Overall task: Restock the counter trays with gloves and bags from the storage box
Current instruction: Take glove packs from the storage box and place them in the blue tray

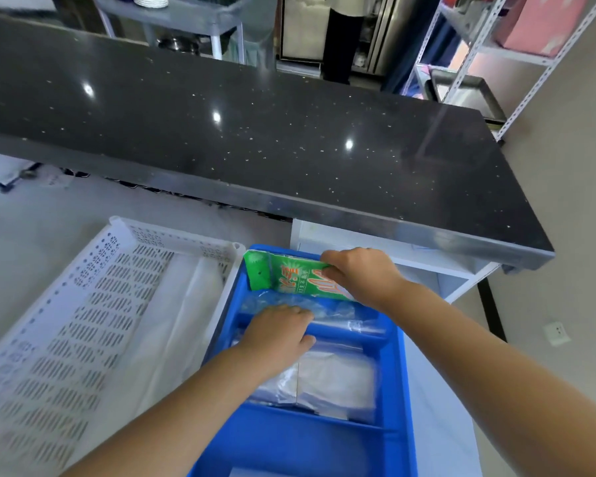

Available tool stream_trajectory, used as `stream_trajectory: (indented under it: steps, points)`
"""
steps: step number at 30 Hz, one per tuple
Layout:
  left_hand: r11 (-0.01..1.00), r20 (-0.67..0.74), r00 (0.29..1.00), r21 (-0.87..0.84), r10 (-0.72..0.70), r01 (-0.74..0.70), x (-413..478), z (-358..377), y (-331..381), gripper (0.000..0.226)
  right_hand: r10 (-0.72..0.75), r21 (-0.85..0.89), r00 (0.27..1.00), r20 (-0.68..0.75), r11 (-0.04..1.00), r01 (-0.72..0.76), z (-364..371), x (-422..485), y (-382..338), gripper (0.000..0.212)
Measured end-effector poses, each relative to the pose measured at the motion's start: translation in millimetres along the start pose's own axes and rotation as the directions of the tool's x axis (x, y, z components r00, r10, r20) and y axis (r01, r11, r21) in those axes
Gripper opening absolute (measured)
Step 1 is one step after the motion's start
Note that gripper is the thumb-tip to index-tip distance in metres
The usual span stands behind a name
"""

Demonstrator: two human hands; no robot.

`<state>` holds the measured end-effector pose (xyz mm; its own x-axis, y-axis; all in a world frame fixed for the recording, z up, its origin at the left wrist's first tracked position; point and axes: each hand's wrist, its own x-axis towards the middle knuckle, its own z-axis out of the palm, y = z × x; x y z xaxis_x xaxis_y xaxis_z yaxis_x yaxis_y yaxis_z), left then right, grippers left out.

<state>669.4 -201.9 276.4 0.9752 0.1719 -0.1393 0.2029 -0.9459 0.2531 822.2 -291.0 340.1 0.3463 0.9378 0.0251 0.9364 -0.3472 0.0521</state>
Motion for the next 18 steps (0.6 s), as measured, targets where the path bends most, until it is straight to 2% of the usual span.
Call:
stream_trajectory:
  steps: [5,8,10,12,14,16,18]
  points:
    - [1.000,-0.044,0.999,-0.019,0.018,-0.018,-4.2,0.3,-4.1,0.040,-0.050,0.317,0.970,0.236,0.948,-0.028,-7.5,14.3,10.6,0.018]
    - [0.999,-0.089,0.995,0.003,0.037,-0.037,-7.9,0.6,-6.8,0.046,-0.017,0.333,0.960,0.281,0.939,-0.081,-4.3,22.5,13.9,0.019]
    - [0.999,-0.125,0.991,0.013,0.048,-0.047,-9.2,-1.0,-9.2,0.046,0.053,0.204,0.974,0.222,0.974,-0.100,3.9,25.6,12.8,0.024]
    - [0.998,-0.173,0.983,0.037,0.056,-0.050,-8.7,-2.4,-13.0,0.045,0.106,0.059,0.991,0.077,0.992,-0.111,12.4,25.2,9.3,0.030]
    - [0.996,-0.203,0.977,0.071,0.061,-0.047,-6.8,-3.4,-18.0,0.049,0.108,-0.002,0.990,-0.087,0.994,-0.108,17.9,21.3,4.1,0.031]
    - [0.995,-0.185,0.981,0.091,0.060,-0.044,-4.4,-2.9,-22.3,0.052,0.098,-0.035,0.968,-0.232,0.993,-0.109,22.2,15.4,-0.7,0.026]
    - [0.994,-0.144,0.988,0.099,0.058,-0.044,-2.6,-0.7,-25.0,0.055,0.120,-0.109,0.952,-0.283,0.982,-0.156,24.3,10.0,-6.3,0.024]
